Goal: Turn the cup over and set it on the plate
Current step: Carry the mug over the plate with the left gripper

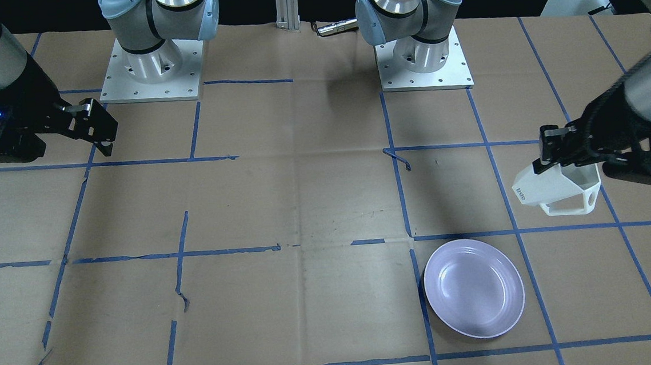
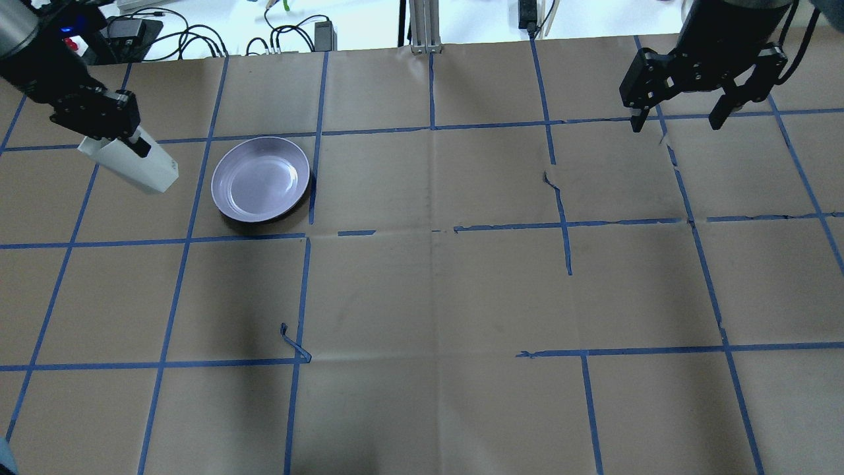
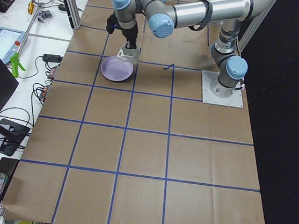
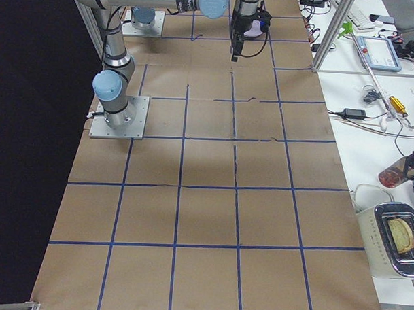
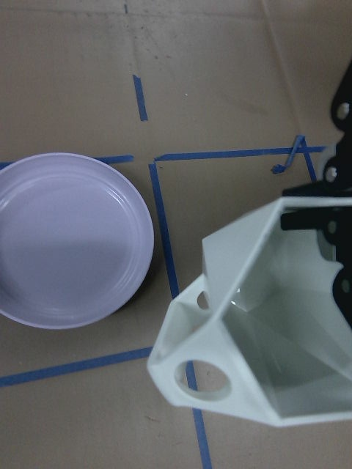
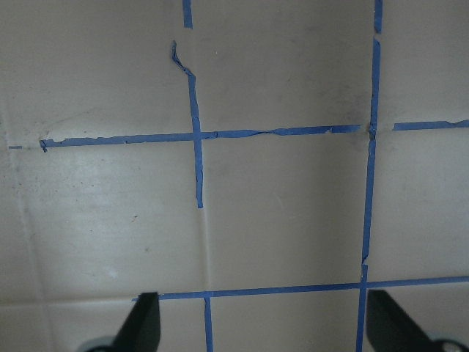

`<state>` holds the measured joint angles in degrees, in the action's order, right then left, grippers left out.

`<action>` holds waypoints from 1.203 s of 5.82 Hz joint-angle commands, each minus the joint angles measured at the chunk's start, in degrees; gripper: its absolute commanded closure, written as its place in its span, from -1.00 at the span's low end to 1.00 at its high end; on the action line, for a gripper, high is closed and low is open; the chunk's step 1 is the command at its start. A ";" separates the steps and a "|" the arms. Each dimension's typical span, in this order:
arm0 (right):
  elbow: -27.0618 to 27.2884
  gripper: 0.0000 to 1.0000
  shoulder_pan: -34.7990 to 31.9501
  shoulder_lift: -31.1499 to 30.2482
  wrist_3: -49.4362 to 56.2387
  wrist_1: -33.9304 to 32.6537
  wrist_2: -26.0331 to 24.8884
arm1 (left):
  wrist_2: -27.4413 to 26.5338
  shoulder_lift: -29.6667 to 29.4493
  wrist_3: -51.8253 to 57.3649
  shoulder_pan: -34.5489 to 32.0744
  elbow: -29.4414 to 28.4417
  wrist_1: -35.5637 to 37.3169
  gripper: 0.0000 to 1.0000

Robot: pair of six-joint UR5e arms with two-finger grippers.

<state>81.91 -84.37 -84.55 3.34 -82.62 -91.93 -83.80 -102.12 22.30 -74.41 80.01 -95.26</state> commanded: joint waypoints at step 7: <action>0.00 -1.00 0.00 0.00 0.00 0.00 0.00 | -6.55 -12.04 -0.58 -9.61 16.58 40.41 0.99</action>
<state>81.91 -84.38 -84.55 3.34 -82.62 -91.93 -90.42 -112.87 21.76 -83.91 95.98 -56.38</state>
